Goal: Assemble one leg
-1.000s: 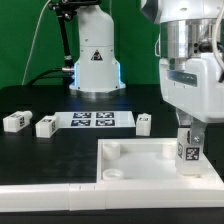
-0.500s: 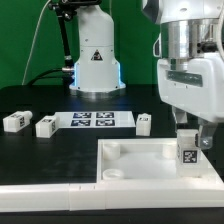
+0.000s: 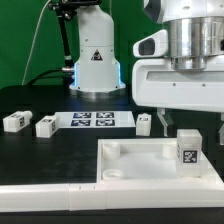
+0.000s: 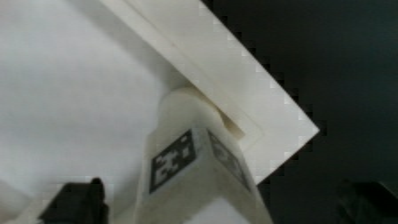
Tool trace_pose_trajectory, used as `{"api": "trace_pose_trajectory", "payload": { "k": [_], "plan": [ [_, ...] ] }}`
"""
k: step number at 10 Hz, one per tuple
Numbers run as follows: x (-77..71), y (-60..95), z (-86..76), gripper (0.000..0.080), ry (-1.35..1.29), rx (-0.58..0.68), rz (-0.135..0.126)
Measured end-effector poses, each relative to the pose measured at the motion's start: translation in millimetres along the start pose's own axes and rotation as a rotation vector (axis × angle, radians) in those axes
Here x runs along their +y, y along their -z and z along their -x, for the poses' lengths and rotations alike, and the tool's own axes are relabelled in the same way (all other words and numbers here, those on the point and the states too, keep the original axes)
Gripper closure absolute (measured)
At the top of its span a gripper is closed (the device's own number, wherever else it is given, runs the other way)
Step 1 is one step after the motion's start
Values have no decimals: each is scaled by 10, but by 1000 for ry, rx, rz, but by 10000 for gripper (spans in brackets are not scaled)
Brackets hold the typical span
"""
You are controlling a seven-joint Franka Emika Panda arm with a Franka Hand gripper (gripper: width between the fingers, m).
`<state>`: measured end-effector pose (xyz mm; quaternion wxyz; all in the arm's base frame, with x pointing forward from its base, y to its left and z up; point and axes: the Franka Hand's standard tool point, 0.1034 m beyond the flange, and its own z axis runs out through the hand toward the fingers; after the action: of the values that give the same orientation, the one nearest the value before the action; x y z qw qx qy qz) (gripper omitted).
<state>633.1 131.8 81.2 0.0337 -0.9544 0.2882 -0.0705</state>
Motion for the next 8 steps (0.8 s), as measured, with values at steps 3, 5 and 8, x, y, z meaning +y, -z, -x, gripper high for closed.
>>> {"api": "trace_pose_trajectory", "payload": {
  "k": [3,5,8],
  "plan": [
    [11,-5,-16,150,340,8,15],
    [87,-30,-70,150,533,5,22],
    [107,-31,-88,275,623,7,30]
  ]
}}
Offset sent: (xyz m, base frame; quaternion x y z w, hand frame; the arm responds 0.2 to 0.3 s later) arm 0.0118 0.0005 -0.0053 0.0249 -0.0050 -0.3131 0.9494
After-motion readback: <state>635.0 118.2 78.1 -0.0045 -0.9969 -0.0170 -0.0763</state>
